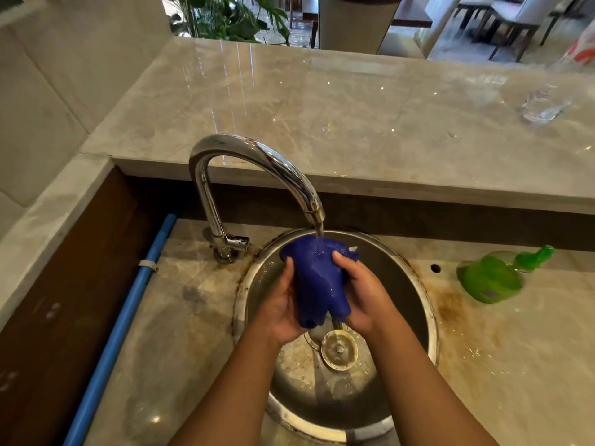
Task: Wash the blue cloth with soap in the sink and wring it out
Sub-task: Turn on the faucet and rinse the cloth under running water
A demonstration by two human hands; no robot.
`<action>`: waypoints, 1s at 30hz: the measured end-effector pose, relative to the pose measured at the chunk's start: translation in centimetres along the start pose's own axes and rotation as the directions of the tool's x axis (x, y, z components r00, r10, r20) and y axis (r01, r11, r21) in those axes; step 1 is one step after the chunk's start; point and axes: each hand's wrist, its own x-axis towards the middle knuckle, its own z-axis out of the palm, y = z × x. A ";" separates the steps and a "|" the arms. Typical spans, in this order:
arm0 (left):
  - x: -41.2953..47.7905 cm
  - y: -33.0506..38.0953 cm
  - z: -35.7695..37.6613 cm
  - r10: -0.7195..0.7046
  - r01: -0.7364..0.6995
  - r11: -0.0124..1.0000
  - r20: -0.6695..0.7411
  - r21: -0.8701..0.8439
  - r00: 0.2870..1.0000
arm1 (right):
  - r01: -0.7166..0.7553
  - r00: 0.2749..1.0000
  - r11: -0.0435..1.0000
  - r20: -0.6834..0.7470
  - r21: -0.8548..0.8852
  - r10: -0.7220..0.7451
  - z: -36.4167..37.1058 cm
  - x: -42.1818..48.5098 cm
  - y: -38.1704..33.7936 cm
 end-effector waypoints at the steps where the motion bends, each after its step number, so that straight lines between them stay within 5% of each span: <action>1: 0.3 0.1 0.1 0.030 -0.030 1.000 -0.017 0.007 0.999 | 0.002 1.000 1.000 -0.024 -0.012 -0.002 -0.1 0.1 0.0; 7: 0.7 1.6 0.4 0.290 -0.235 0.924 -0.154 0.300 0.944 | 0.025 0.969 0.912 -0.215 -0.410 -0.123 0.0 0.8 -0.1; 11: 0.4 1.6 1.3 0.417 -0.359 0.852 -0.079 0.381 0.905 | 0.130 0.949 0.825 -0.172 -0.550 -0.264 0.8 1.1 1.7; 14: 1.5 1.5 1.1 0.503 -0.340 0.785 -0.212 0.518 0.838 | 0.304 0.904 0.749 -0.071 -0.589 -0.422 1.4 0.5 2.6; 16: 1.6 1.3 1.7 0.487 -0.312 0.821 -0.301 0.477 0.820 | 0.353 0.893 0.666 0.024 -0.657 -0.450 1.9 0.2 3.4; 20: 1.2 0.1 3.0 0.348 -0.304 0.929 -0.214 0.212 0.913 | 0.341 0.840 0.487 0.028 -0.804 -0.542 2.1 1.0 4.3; 25: 1.6 -0.9 3.0 0.317 -0.299 0.948 -0.208 0.112 0.925 | 0.358 0.816 0.539 -0.026 -0.762 -0.578 1.1 1.9 4.0; 30: 2.4 -1.6 3.4 0.416 -0.312 0.891 -0.317 0.329 0.853 | 0.376 0.791 0.592 -0.086 -0.713 -0.606 1.0 2.4 4.4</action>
